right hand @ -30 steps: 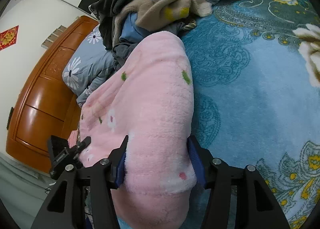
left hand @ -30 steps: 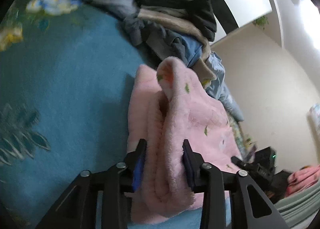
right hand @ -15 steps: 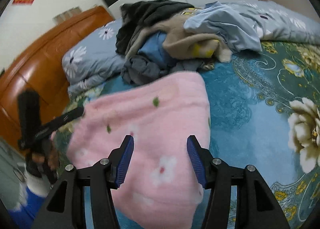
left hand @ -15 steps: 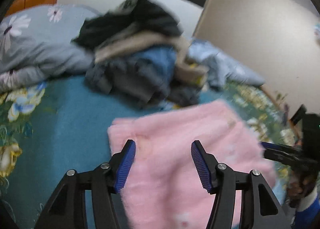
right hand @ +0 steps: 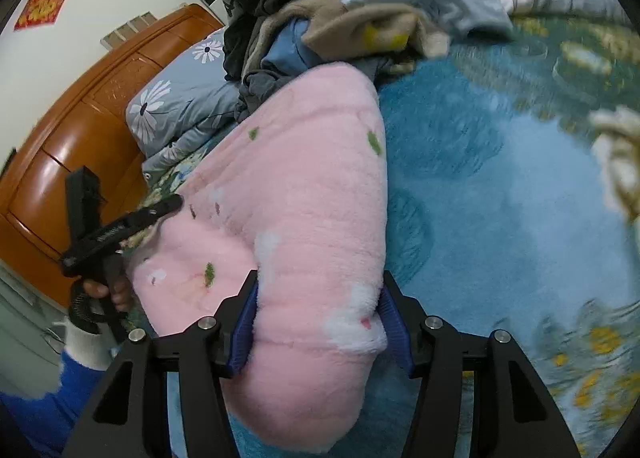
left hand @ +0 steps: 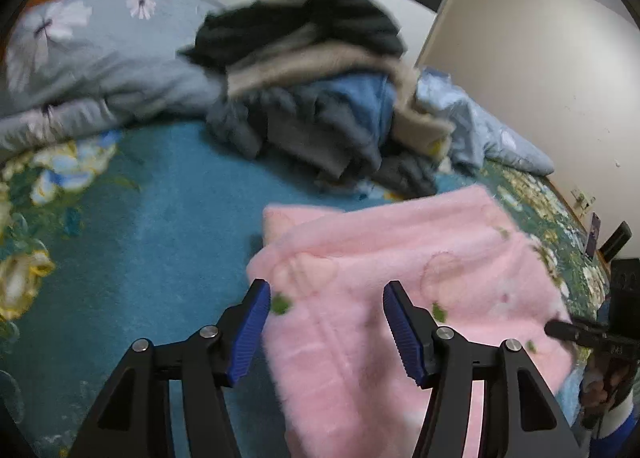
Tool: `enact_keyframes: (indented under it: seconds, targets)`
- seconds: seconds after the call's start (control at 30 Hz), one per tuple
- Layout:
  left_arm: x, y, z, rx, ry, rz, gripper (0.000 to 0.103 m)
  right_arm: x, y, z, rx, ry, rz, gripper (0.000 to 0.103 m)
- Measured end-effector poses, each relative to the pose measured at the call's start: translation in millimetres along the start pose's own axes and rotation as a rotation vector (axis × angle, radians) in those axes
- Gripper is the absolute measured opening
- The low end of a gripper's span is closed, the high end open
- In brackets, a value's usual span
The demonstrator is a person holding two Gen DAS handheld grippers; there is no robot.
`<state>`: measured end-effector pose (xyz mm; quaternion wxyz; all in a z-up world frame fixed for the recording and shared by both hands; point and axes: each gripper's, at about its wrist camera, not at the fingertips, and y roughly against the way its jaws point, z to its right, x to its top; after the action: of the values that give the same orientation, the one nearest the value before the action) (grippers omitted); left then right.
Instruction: Fold clothes
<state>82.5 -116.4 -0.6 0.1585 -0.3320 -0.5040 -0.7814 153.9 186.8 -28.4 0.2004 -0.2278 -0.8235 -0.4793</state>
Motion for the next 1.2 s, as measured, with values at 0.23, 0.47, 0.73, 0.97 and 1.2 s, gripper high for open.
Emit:
enact_keyframes:
  seconds: [0.23,0.47,0.73,0.97,1.2]
  targets:
    - [4,-2,24,-0.004,-0.059,-0.021,0.066,36,20,-30,-0.055,0.114,0.099,0.057]
    - [-12,-28,30,0.058,-0.09,-0.057,0.069,39,-24,-42,-0.059,0.166,0.006,0.057]
    - [-7,-17,40,0.05,-0.107,-0.031,0.071,34,-36,-24,-0.055,0.091,-0.033,0.057]
    - [-7,23,-14,-0.005,0.142,0.072,0.085,32,7,-11,-0.048,0.048,0.093,0.058]
    - [-41,-29,-77,-0.283,0.456,-0.12,0.088,14,-7,50,0.079,-0.239,0.051,0.067]
